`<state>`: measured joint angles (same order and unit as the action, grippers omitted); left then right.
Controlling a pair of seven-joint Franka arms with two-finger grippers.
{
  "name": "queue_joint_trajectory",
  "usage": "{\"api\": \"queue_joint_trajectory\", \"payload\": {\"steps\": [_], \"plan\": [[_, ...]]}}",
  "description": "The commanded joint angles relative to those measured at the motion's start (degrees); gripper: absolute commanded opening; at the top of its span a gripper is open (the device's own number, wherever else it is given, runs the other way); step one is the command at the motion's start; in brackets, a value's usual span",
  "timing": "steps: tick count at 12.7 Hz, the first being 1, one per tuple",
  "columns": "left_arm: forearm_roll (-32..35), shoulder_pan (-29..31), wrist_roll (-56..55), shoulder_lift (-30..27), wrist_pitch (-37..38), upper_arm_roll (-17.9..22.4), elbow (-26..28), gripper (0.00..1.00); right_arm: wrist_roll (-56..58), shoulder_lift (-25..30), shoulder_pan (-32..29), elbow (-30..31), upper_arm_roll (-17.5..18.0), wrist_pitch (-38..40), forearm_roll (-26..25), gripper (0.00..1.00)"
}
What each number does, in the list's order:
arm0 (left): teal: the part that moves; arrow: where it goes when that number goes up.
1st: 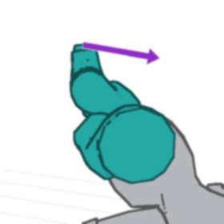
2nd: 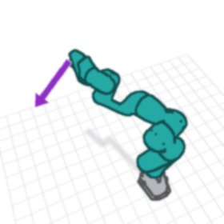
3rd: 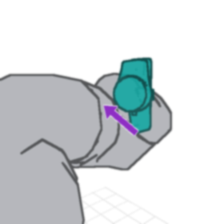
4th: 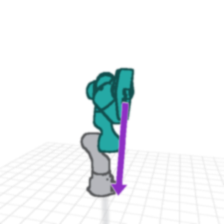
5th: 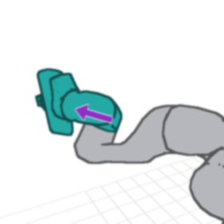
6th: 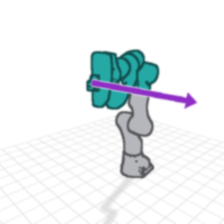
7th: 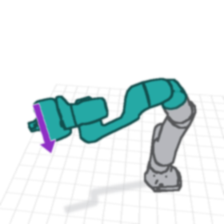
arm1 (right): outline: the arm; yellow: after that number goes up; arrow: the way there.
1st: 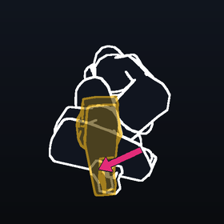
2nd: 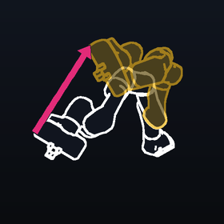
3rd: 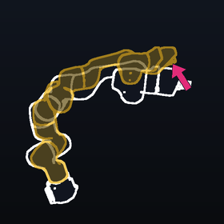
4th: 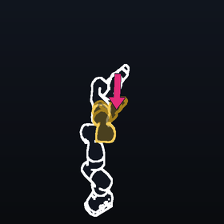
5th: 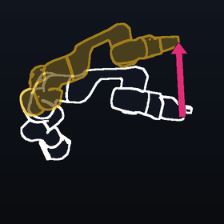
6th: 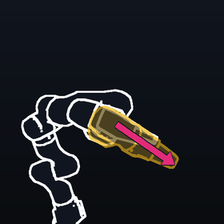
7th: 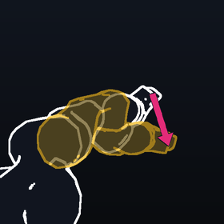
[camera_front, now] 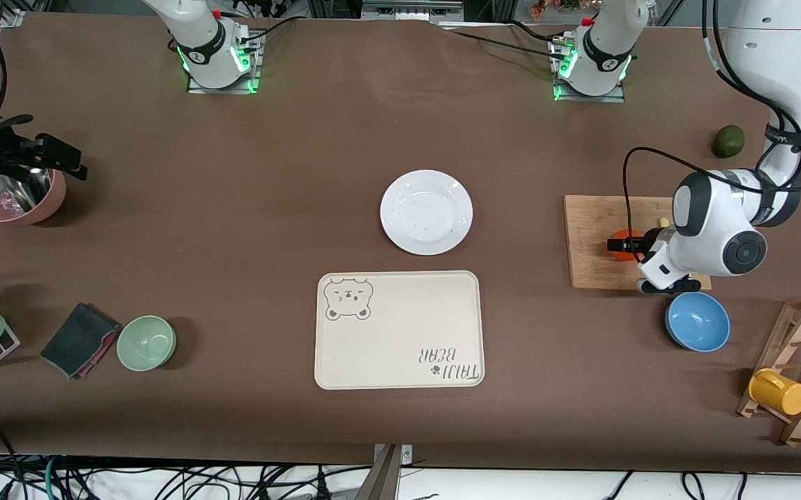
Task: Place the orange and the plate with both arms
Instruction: 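Lower the left gripper and close it on the orange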
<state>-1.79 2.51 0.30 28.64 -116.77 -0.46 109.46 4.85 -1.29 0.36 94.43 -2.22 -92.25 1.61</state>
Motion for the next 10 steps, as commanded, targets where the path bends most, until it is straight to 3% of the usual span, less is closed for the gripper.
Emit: {"api": "queue_joint_trajectory", "payload": {"steps": [1,7,10], "plan": [[0.3,-0.1,1.0,0.6,-1.3,0.0,-0.1,1.00,0.8,0.3,0.0,-0.1,0.0,0.5,0.1,1.00],[0.3,0.0,1.0,1.9,-2.5,0.1,0.0,0.97,0.9,0.3,0.0,-0.1,0.0,0.5,0.1,1.00],[0.3,0.0,1.0,2.1,-2.5,0.1,0.0,0.73,0.8,0.3,0.0,-0.1,0.0,0.5,0.1,1.00]]}}
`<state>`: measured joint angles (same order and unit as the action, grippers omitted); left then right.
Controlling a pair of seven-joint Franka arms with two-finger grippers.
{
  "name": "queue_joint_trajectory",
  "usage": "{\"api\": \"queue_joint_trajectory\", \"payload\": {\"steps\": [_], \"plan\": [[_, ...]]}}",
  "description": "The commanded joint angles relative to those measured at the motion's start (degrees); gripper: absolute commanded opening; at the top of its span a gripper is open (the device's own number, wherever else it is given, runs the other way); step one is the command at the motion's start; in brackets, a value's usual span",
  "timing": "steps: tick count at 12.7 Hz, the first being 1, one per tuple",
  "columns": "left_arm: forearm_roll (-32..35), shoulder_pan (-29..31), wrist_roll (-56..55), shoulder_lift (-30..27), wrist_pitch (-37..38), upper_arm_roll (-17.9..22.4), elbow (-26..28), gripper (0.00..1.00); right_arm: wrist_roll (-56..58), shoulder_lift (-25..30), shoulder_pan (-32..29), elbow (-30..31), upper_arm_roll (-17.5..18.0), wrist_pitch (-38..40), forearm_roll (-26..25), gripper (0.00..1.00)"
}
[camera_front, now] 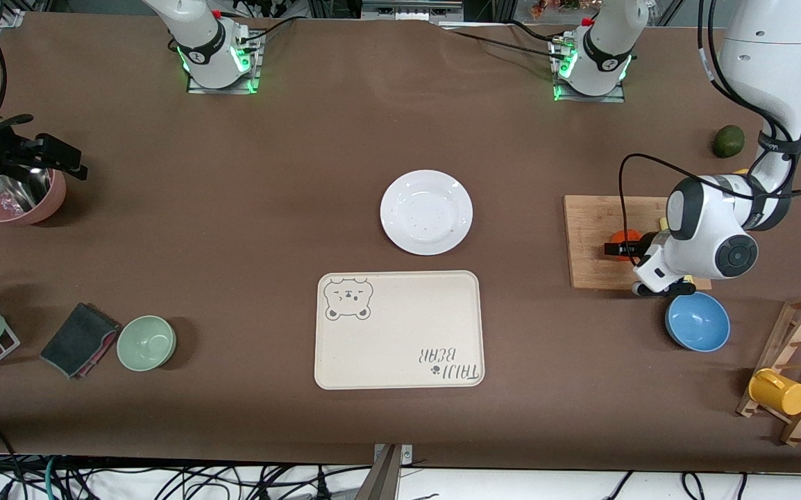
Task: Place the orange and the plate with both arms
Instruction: 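Lower the left gripper and close it on the orange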
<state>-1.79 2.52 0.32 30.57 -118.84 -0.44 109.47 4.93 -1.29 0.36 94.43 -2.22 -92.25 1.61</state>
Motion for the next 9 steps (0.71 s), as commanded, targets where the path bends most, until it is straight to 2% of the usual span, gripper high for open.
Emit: {"api": "queue_joint_trajectory", "payload": {"steps": [1,2,5,7,9], "plan": [[0.3,0.0,1.0,0.3,-0.4,0.1,0.0,0.62,0.7,0.3,0.0,-0.1,0.0,0.5,0.1,1.00],[0.3,0.0,1.0,0.3,-0.4,0.1,0.0,0.51,0.7,0.3,0.0,-0.1,0.0,0.5,0.1,1.00],[0.2,0.0,0.7,0.2,-0.2,0.1,-0.4,0.33,0.7,0.3,0.0,0.0,0.0,0.5,0.1,1.00],[0.2,-0.5,0.2,-0.2,0.4,-0.1,-1.7,0.25,0.7,0.3,0.0,-0.1,0.0,0.5,0.1,1.00],[0.0,-2.9,0.1,-1.3,1.3,-0.1,-2.5,0.23,0.7,0.3,0.0,0.0,0.0,0.5,0.2,1.00]]}}
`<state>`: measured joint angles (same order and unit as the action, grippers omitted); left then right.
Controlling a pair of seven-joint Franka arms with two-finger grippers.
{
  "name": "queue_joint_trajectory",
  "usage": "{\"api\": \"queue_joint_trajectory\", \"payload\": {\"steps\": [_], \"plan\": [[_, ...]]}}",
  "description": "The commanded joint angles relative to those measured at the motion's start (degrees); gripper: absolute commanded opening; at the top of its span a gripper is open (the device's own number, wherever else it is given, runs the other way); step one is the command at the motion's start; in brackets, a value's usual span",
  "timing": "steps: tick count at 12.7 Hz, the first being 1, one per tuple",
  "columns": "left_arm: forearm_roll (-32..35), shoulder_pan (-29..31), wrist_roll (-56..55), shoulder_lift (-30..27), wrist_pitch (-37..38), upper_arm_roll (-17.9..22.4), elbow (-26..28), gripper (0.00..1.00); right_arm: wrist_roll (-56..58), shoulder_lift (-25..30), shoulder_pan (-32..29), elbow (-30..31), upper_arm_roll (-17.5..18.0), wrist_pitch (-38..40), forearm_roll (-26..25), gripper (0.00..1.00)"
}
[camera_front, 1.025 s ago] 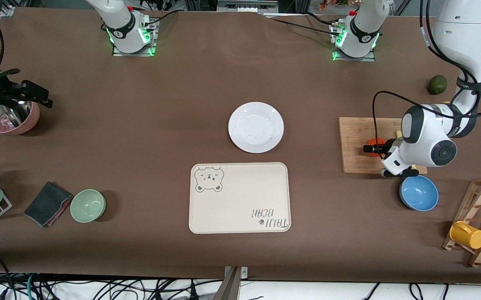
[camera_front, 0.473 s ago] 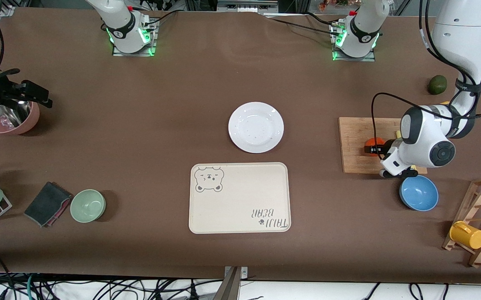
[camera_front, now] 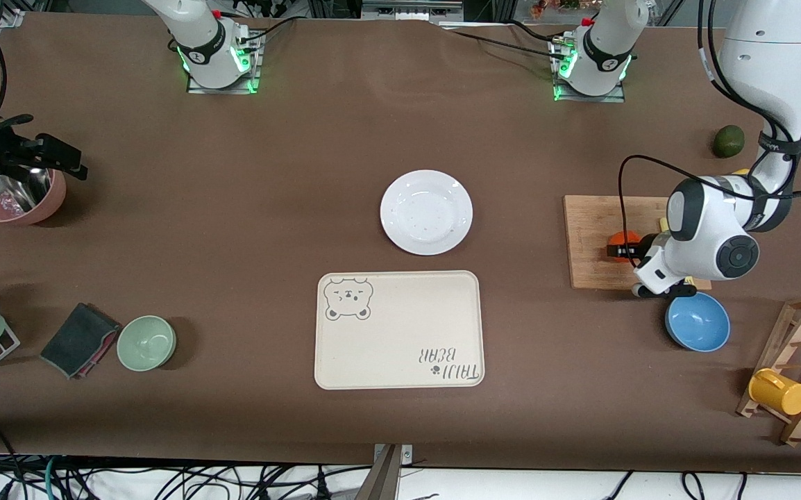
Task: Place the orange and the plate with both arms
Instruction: 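Lower the left gripper and close it on the orange, then carry the orange with the left gripper over the white plate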
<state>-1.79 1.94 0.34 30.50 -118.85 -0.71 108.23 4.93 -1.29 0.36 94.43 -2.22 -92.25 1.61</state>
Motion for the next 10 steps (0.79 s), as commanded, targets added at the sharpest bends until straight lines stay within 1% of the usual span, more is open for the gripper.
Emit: {"api": "queue_joint_trajectory", "payload": {"steps": [1,2,3,5,6,7,10], "plan": [[-0.6,-3.4,0.2,-1.3,1.3,-0.1,-1.4,0.23,0.7,0.3,0.0,-0.1,0.0,0.5,0.1,1.00],[-0.8,-4.0,0.0,-1.5,1.3,-2.0,-1.5,0.23,0.7,0.3,0.0,0.0,0.0,0.5,0.2,1.00],[-2.3,-4.0,-0.7,-2.2,1.3,-4.8,-1.5,0.22,0.7,0.3,0.0,0.0,0.0,0.5,0.2,1.00],[-4.7,-4.1,-2.3,-2.8,1.2,-8.6,-1.4,0.21,0.7,0.3,0.0,0.0,0.0,0.6,0.2,1.00],[-5.0,-4.1,-4.5,-2.9,1.1,-10.9,-1.4,0.21,0.7,0.3,0.0,0.0,-0.1,0.6,0.2,1.00],[-5.0,-4.1,-7.7,-3.0,1.0,-13.2,-1.4,0.21,0.7,0.3,0.0,0.0,-0.1,0.7,0.1,1.00],[-4.6,-4.2,-21.6,-3.0,0.2,-22.6,-1.4,0.22,0.7,0.3,0.0,0.0,-0.1,1.1,0.2,1.00]]}}
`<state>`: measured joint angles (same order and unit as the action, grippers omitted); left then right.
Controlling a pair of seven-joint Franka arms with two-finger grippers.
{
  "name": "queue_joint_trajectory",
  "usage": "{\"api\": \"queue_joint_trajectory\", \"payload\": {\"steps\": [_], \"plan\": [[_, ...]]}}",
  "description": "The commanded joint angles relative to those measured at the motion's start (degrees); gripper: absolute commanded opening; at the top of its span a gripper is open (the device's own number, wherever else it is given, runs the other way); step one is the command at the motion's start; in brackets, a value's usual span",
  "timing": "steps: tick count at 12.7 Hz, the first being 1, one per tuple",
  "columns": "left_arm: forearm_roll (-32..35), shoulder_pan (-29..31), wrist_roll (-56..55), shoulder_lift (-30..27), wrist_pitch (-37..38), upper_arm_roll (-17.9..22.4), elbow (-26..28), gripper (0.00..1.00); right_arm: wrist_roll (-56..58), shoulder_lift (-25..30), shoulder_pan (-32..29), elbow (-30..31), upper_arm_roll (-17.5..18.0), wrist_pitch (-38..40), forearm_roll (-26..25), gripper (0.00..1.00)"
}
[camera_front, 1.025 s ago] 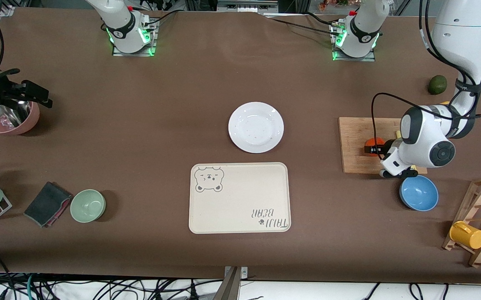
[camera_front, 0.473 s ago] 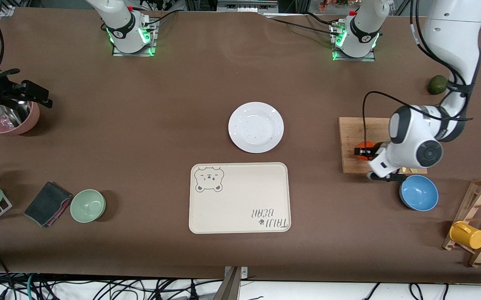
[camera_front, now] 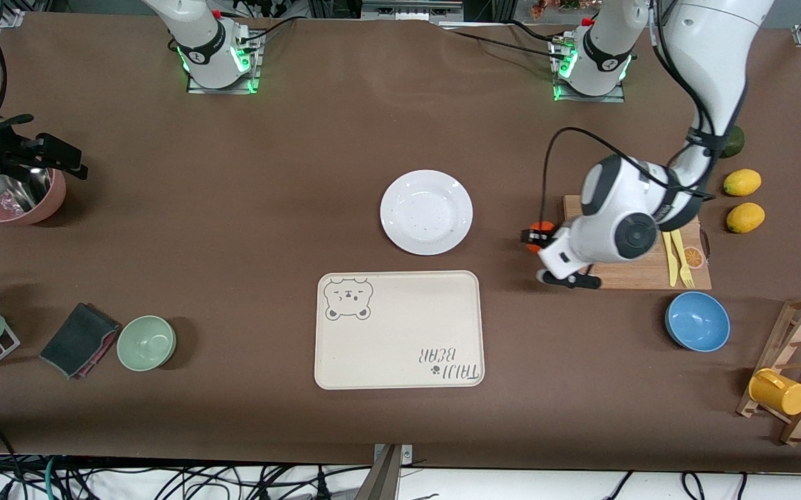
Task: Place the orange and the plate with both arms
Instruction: 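Carry the orange with the left gripper over the white plate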
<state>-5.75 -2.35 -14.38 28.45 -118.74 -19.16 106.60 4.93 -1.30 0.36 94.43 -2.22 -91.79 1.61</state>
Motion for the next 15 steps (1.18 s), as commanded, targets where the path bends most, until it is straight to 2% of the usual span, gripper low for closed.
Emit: {"api": "queue_joint_trajectory", "payload": {"steps": [1,4,8,10,13,14,15], "plan": [[-0.5,-0.4,-10.0,-0.9,-0.3,-6.4,0.2,0.22,0.7,0.3,0.0,0.0,0.0,0.6,0.2,1.00],[-0.5,-5.5,-19.5,-0.3,-4.0,-8.3,0.4,0.21,0.7,0.3,0.0,0.0,0.0,0.6,0.2,1.00],[-0.1,-13.3,-30.5,5.0,-16.1,-8.0,1.1,0.21,0.7,0.3,0.0,0.0,0.0,0.6,0.2,1.00],[-0.1,-14.3,-31.2,7.7,-20.2,-7.9,1.2,0.21,0.7,0.3,0.0,0.0,0.0,0.7,0.2,1.00],[-0.1,-15.2,-32.2,9.3,-21.7,-7.6,1.1,0.22,0.7,0.3,0.0,0.0,0.0,0.7,0.2,1.00],[-0.1,-15.1,-32.2,9.3,-21.7,-7.6,1.1,0.27,0.6,0.3,0.0,0.0,0.0,0.7,0.2,1.00],[-0.1,-15.1,-32.3,9.3,-21.7,-7.3,1.0,0.60,0.6,0.3,0.0,0.0,0.0,0.7,0.2,1.00]]}}
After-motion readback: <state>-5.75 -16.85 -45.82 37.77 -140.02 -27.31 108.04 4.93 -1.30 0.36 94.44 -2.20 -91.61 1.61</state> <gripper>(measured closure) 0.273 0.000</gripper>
